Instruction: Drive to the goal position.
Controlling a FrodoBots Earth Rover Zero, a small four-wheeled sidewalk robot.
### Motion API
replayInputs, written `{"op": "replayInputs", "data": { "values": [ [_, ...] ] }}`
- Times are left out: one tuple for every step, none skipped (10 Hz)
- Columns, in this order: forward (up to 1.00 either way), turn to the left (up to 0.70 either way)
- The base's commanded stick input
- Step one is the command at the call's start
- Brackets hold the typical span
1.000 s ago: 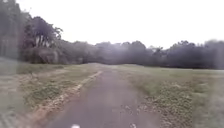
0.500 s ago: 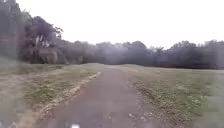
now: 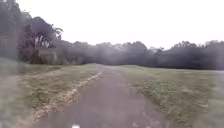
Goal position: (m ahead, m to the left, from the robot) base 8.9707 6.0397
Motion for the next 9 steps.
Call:
{"op": "replayInputs", "data": {
  "values": [
    [0.45,0.00],
    [0.45,0.00],
    [0.45,0.00],
    [0.45,0.00],
    [0.45,0.00],
    [0.45,0.00],
    [0.45,0.00],
    [0.45,0.00],
    [0.45,0.00]
  ]
}}
